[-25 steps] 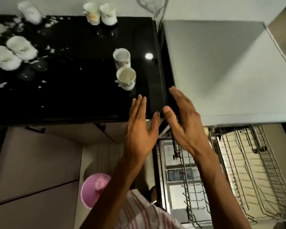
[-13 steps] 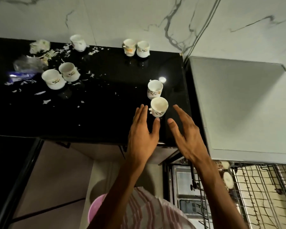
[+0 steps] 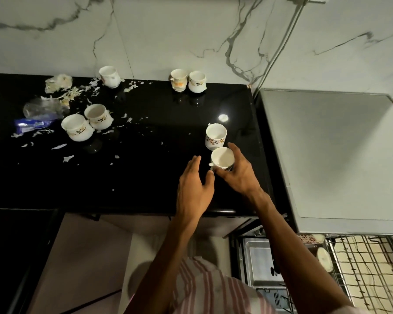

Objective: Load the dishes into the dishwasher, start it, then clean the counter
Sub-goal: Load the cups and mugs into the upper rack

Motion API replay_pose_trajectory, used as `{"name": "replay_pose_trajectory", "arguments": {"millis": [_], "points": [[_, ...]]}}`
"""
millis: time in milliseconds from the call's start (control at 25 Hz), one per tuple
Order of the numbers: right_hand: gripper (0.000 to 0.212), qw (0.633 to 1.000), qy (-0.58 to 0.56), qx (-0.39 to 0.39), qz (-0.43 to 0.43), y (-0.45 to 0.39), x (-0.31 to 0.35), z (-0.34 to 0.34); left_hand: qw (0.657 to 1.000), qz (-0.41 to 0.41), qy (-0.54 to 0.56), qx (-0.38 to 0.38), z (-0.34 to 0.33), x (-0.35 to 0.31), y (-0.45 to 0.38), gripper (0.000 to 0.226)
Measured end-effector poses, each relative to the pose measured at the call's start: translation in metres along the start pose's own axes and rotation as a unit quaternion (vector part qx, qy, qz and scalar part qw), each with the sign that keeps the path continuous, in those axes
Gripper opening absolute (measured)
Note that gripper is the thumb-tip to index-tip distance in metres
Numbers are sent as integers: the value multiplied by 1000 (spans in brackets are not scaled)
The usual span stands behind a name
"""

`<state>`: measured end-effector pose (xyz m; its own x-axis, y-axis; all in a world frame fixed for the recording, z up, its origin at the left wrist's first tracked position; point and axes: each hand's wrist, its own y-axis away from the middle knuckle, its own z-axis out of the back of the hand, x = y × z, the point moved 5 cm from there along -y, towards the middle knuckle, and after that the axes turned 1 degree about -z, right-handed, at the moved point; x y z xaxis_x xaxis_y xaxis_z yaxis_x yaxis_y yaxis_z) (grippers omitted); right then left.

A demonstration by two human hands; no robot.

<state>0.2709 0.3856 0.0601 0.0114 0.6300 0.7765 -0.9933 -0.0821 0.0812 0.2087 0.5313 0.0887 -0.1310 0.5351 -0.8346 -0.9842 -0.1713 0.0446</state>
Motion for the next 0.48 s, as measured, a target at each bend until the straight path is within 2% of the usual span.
{"name": "replay_pose_trajectory", "arguments": {"millis": [200,400,480], "points": [[73,1000,-21,-18,-15,-10,-13,-6,999,31,23,6,-12,1,-28,53],[74,992,-34,-103,-64,7,-25,0,999,32,18,1,-30,1,-72,54],[77,989,-33,-119,-78,13,-30,-4,999,29,13,-2,-38,0,-93,62]]}}
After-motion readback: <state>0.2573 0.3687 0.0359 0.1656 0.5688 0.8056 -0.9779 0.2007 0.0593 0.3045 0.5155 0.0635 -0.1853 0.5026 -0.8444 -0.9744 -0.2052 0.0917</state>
